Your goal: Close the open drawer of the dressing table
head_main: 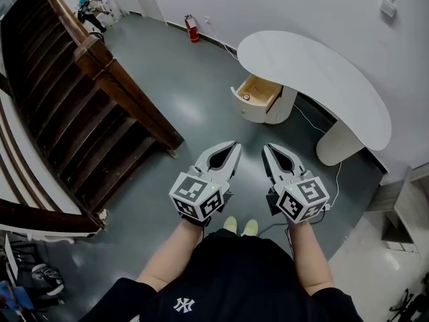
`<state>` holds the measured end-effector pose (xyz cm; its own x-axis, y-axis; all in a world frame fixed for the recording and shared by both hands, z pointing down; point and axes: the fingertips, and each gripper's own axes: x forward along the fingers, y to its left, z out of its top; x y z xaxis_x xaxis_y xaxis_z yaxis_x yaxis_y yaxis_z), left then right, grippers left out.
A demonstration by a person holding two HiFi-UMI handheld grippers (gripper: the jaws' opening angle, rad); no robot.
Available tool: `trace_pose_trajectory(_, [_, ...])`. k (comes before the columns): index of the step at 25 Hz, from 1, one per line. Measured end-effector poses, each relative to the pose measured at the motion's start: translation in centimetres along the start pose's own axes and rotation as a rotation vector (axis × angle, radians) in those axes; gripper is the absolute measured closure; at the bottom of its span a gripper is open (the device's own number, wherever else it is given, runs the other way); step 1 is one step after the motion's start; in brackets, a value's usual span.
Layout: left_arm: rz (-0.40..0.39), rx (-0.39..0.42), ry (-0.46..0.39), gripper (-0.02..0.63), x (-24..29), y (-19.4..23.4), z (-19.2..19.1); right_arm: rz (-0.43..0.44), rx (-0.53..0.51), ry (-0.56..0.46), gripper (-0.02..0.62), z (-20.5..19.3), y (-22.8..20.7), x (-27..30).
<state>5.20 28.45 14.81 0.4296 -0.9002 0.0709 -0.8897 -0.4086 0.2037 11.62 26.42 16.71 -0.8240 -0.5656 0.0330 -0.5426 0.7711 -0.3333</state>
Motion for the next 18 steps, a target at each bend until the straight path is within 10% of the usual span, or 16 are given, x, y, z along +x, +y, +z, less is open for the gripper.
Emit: trace_pose_trajectory(18, [0.006, -0.008, 0.004, 0.597, 4.5, 7.9, -2.1, 0.025, 0.202, 0.056, 0.578, -4.0, -3.4, 8.9])
